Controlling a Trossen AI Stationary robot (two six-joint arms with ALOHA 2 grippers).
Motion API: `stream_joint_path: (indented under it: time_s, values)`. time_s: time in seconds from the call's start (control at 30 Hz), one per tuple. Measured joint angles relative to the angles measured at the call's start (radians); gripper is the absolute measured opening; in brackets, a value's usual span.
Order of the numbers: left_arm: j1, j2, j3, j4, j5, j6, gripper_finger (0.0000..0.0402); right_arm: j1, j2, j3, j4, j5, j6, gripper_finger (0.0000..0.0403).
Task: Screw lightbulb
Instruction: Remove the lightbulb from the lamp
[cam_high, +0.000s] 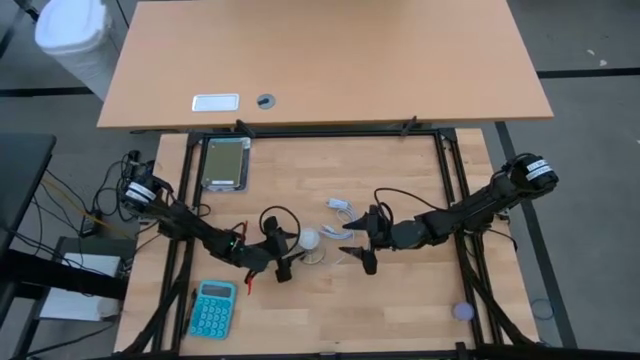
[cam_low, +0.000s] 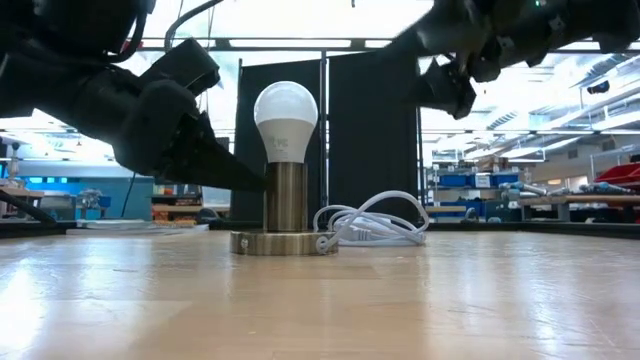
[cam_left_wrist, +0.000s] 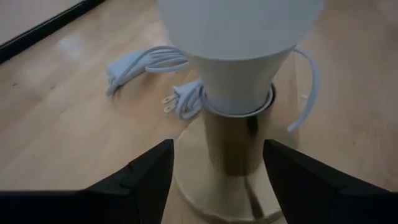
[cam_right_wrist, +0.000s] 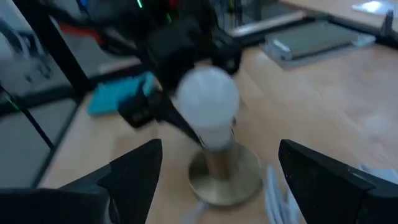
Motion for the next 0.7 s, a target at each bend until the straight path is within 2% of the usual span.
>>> stream_joint_path:
  time_s: [0.13, 0.2, 0.33, 0.53, 0.7]
  values:
    - [0.005, 0.065, 0.008, 0.106, 0.03, 0.064, 0.0252, 0.001, 0.046, 0.0, 0.081, 0.001, 0.003, 0.0324]
    - [0.005, 0.082, 0.017, 0.11, 0.027, 0.072, 0.0252, 0.001, 0.092, 0.004, 0.146, -0.016, 0.02, 0.0324]
    - [0.007, 0.089, 0.023, 0.116, 0.01, 0.069, 0.0252, 0.006, 0.195, 0.044, 0.154, -0.008, 0.019, 0.0324]
    - [0.019, 0.091, 0.023, 0.116, -0.003, 0.048, 0.0252, -0.005, 0.355, 0.145, 0.158, 0.023, -0.078, 0.0324]
    - [0.019, 0.097, 0.022, 0.126, -0.004, 0.023, 0.0252, -0.024, 0.406, 0.149, 0.227, 0.03, -0.097, 0.0324]
